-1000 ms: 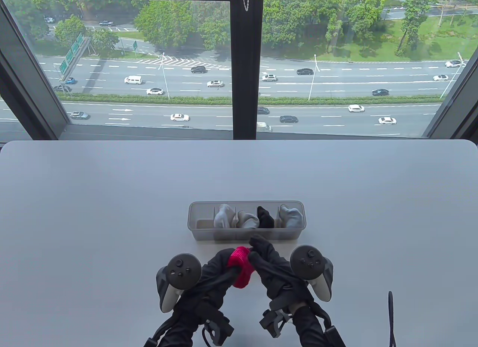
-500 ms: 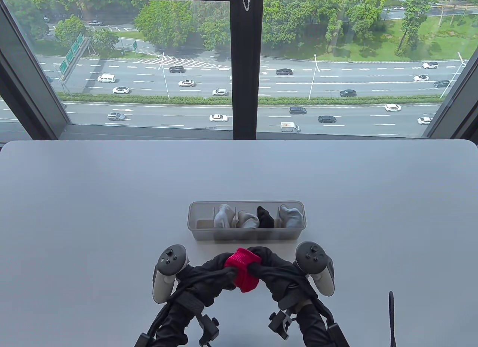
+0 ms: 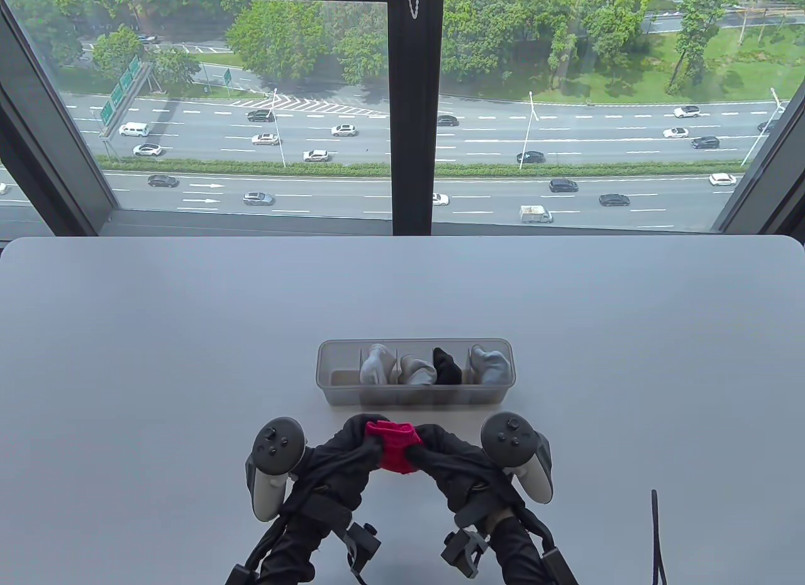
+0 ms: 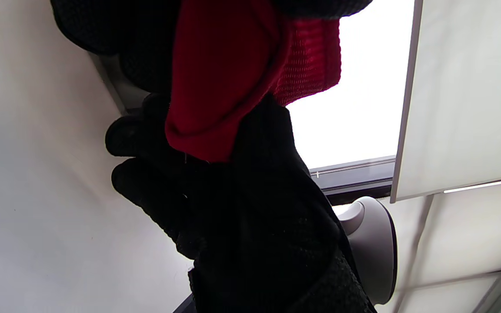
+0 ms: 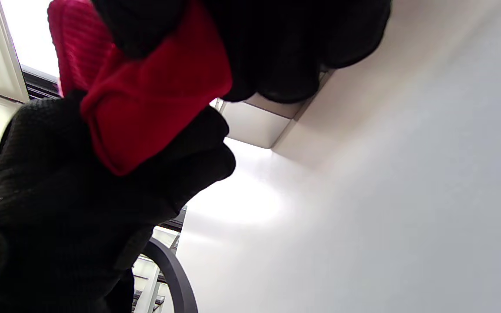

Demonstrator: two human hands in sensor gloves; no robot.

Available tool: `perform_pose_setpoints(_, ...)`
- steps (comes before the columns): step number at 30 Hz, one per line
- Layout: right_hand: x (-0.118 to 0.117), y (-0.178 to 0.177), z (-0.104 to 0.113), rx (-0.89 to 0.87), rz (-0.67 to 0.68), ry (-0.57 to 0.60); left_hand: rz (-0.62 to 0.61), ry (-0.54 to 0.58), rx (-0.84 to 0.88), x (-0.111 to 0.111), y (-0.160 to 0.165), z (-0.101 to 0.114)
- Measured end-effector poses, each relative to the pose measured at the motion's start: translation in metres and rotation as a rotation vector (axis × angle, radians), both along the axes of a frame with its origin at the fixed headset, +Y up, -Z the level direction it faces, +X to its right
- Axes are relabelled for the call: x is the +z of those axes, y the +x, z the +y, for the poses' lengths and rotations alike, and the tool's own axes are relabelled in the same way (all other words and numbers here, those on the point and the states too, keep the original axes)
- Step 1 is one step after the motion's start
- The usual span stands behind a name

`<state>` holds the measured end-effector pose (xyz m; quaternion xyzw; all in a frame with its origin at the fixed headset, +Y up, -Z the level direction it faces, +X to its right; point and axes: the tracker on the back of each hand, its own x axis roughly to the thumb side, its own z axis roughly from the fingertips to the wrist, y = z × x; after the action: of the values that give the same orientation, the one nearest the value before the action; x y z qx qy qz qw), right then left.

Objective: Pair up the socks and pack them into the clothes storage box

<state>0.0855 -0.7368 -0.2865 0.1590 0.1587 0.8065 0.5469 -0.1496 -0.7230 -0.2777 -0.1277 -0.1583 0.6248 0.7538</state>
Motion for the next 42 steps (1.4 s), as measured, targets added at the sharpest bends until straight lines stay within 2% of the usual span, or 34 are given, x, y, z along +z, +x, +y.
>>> perform_pose_setpoints(1, -0.002, 0.001, 0.001, 0.005, 0.019, 0.005, -0.070, -0.007, -0.008, 0.000, 0.004, 0.001)
perform_pose_setpoints(3, -0.002, 0.004, 0.001, 0.049, 0.035, 0.029, -0.118, -0.036, -0.044, -0.001, 0.006, -0.002)
perform_pose_setpoints(4, -0.002, 0.006, 0.000, 0.081, 0.018, 0.048, -0.103, -0.057, -0.039, -0.001, 0.006, -0.005)
perform_pose_setpoints(7, -0.003, 0.017, 0.005, 0.101, -0.125, 0.108, 0.053, -0.197, 0.026, 0.002, 0.000, -0.018)
perform_pose_setpoints(8, -0.002, 0.018, 0.007, 0.083, -0.120, 0.117, 0.058, -0.189, 0.020, 0.002, 0.000, -0.018)
perform_pose_setpoints(11, 0.000, 0.012, 0.005, 0.127, -0.078, 0.124, 0.086, -0.128, 0.049, 0.001, 0.002, -0.011)
perform_pose_setpoints(12, -0.001, 0.011, 0.004, 0.135, -0.072, 0.112, 0.128, -0.120, 0.016, 0.003, 0.001, -0.008)
perform_pose_setpoints(13, 0.000, 0.008, 0.005, 0.148, -0.083, 0.097, 0.183, -0.057, -0.071, 0.004, -0.001, -0.003)
perform_pose_setpoints(15, 0.003, 0.007, 0.012, 0.272, -0.173, 0.183, 0.285, 0.073, -0.223, 0.007, -0.006, 0.011)
perform_pose_setpoints(17, 0.006, 0.012, 0.025, 0.481, -0.257, 0.366, 0.454, 0.244, -0.409, 0.011, -0.015, 0.032)
perform_pose_setpoints(19, 0.007, 0.020, 0.034, 0.626, -0.296, 0.471, 0.557, 0.317, -0.500, 0.009, -0.021, 0.046)
perform_pose_setpoints(21, 0.006, 0.029, 0.037, 0.729, -0.327, 0.516, 0.622, 0.334, -0.567, -0.003, -0.026, 0.057)
perform_pose_setpoints(26, -0.002, 0.042, 0.028, 0.879, -0.349, 0.461, 0.715, 0.345, -0.828, -0.052, -0.026, 0.068)
perform_pose_setpoints(29, -0.004, 0.041, 0.022, 0.886, -0.323, 0.421, 0.698, 0.291, -1.020, -0.079, -0.019, 0.055)
perform_pose_setpoints(33, -0.005, 0.035, 0.020, 0.881, -0.291, 0.401, 0.634, 0.211, -1.091, -0.100, -0.012, 0.024)
perform_pose_setpoints(37, -0.006, 0.031, 0.021, 0.883, -0.275, 0.402, 0.517, 0.143, -1.196, -0.104, -0.012, 0.001)
perform_pose_setpoints(42, -0.007, 0.030, 0.017, 0.893, -0.241, 0.379, 0.359, 0.091, -1.080, -0.087, -0.028, 0.009)
